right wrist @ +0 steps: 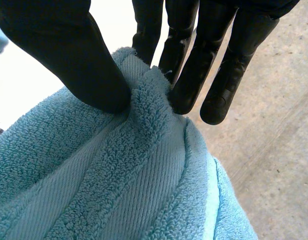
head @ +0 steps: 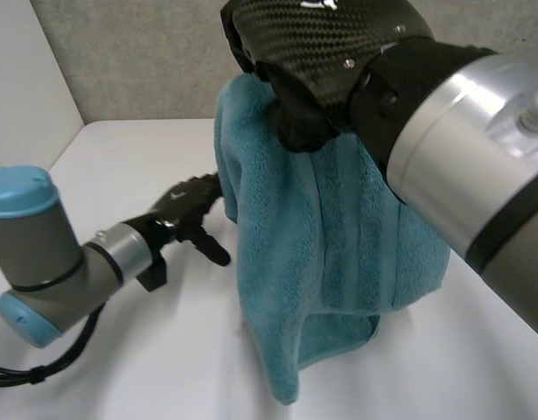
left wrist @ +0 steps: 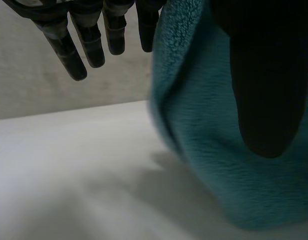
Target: Fold the laundry
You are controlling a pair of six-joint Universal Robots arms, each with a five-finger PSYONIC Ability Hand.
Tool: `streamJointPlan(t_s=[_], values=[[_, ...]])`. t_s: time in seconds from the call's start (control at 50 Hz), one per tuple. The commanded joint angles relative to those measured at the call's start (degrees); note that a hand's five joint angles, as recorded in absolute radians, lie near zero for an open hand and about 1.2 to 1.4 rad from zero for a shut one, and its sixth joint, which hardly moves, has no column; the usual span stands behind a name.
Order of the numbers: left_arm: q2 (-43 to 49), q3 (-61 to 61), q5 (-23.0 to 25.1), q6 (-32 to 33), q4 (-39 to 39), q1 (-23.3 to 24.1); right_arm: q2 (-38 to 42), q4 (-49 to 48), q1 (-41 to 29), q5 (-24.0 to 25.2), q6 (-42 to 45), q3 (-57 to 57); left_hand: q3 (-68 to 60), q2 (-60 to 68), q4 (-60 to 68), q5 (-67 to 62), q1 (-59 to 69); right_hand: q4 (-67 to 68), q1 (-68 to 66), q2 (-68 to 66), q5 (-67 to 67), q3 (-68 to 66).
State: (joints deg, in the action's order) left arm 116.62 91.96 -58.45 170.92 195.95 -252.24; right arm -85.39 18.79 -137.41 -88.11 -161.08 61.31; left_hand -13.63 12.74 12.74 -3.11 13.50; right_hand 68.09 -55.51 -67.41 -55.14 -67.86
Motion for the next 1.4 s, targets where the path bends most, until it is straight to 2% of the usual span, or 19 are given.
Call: streamJointPlan(t_s=[0.02,0.06,0.1,0.12,0.14,0.22,0.26,0.28,0.44,0.54,0.62,0.68,0.76,0.92,1.02,1.04,1.18,1.26,1.4], values=[[5.98,-4.24,-0.26,-0.85,1.27,5.71,-3.64,0.10,0.56,1.10,-0.29,5.56,-3.96,4.86,4.86,-4.49,4.10,11.91,-24.49,-12.59,-14.86,-12.14],[7.65,-5.90,-0.61,-0.85,1.54,6.32,-5.04,0.02,1.52,1.10,-0.29,7.67,-14.51,15.41,15.41,-15.03,14.64,11.91,-24.49,-12.59,-14.86,-12.14],[8.97,-7.31,-1.92,-0.93,1.89,6.68,-5.40,-0.07,2.15,0.83,-0.11,8.47,-40.33,41.23,41.23,-40.86,40.47,11.91,-24.49,-12.59,-14.86,-12.14],[9.50,-8.01,-4.10,-0.85,2.67,6.68,-6.62,-0.42,4.49,0.92,0.06,10.65,-57.97,58.87,58.87,-58.49,58.10,11.91,-24.49,-12.59,-14.86,-12.14],[9.68,-8.63,-7.95,-0.76,4.07,6.68,-6.81,-0.51,5.65,1.27,0.06,11.54,-66.28,67.18,67.18,-66.81,66.42,11.91,-24.49,-12.59,-14.86,-12.14],[7.32,-8.03,-18.33,0.03,6.54,5.72,-7.25,-0.51,12.94,1.45,0.94,15.84,-66.37,67.26,67.26,-66.89,66.50,11.91,-24.49,-12.59,-14.86,-12.14],[4.51,-7.41,-20.90,0.03,6.90,5.27,-7.25,-0.60,14.52,1.45,1.29,16.90,-66.37,67.26,67.26,-66.89,66.50,11.91,-24.49,-12.59,-14.86,-12.14],[3.02,-6.80,-21.43,0.03,7.07,4.92,-7.34,-0.86,19.15,1.62,2.95,19.95,-66.37,67.26,67.26,-66.89,66.50,11.91,-24.49,-12.59,-14.86,-12.14],[-13.07,4.01,-15.65,1.08,6.72,-0.09,-5.67,-5.06,24.64,7.06,4.81,28.14,-66.37,67.26,67.26,-66.89,66.50,11.91,-24.49,-12.59,-14.86,-12.14],[-23.52,12.35,-10.55,6.17,4.27,-0.62,-1.63,-9.91,24.82,9.01,4.72,33.34,-66.37,67.26,67.26,-66.89,66.50,11.91,-24.49,-12.59,-14.86,-12.14],[-26.26,16.49,-10.28,12.31,-0.64,-0.53,2.14,-10.62,24.56,9.18,4.72,35.36,-66.37,67.26,67.26,-66.89,66.50,11.91,-24.49,-12.59,-14.86,-12.14],[-26.09,17.38,-10.54,15.31,-2.85,-0.53,7.76,-10.53,24.21,8.75,5.25,35.28,-66.37,67.26,67.26,-66.89,66.50,11.91,-24.49,-12.59,-14.86,-12.14],[-22.59,17.03,-11.24,24.71,-7.07,-0.53,12.08,-10.88,24.29,8.13,6.21,32.91,-66.37,67.26,67.26,-66.89,66.50,11.91,-24.49,-12.59,-14.86,-12.14],[-7.57,0.90,-22.21,35.44,-5.07,-0.01,15.95,-13.94,24.03,5.50,6.92,17.13,-66.37,67.26,67.26,-66.89,66.50,11.91,-24.49,-12.59,-14.86,-12.14],[-2.71,-14.68,-26.27,35.54,0.12,1.93,17.54,-23.51,23.94,0.40,6.83,4.97,-66.37,67.26,67.26,-66.89,66.50,11.91,-24.49,-12.59,-14.86,-12.14],[-2.62,-16.70,-26.62,35.37,1.17,2.28,17.54,-29.28,23.94,-1.17,6.48,3.13,-66.37,67.26,67.26,-66.89,66.50,11.91,-24.49,-12.59,-14.86,-12.14],[-6.92,-19.02,-31.36,31.06,16.82,5.53,13.41,-51.91,22.63,-3.47,6.04,9.34,-66.37,67.26,67.26,-66.89,66.50,11.91,-24.49,-12.59,-14.86,-12.14],[-8.69,-12.17,-34.44,30.35,16.48,6.24,11.82,-50.09,21.48,-1.54,6.13,15.67,-66.37,67.26,67.26,-66.89,66.50,11.91,-24.49,-12.59,-14.86,-12.14],[-8.78,3.56,-35.41,30.53,10.77,6.41,13.92,-35.60,21.22,2.50,7.44,25.86,-66.37,67.26,67.26,-66.89,66.50,11.91,-24.49,-12.59,-14.86,-12.14]])
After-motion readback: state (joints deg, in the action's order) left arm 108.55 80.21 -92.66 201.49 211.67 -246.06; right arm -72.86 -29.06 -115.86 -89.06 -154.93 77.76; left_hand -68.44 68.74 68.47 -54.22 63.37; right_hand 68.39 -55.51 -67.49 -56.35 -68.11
